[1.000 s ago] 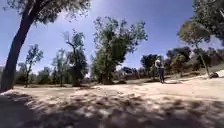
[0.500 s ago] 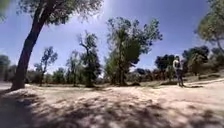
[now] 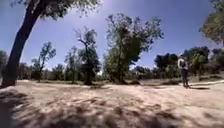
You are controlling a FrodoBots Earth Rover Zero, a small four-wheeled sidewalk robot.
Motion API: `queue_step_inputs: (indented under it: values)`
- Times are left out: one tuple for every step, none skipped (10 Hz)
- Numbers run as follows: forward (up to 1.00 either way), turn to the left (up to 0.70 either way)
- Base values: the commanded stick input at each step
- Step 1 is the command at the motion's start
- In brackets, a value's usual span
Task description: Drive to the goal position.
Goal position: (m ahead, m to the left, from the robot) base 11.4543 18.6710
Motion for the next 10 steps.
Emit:
queue_step_inputs:
  values:
    - [0.85, 0.00]
    - [0.85, 0.00]
    - [0.85, 0.00]
    - [0.85, 0.00]
    - [0.85, 0.03]
    - [0.85, 0.34]
    - [0.85, 0.34]
    - [0.85, 0.34]
    - [0.85, 0.34]
    - [0.85, 0.34]
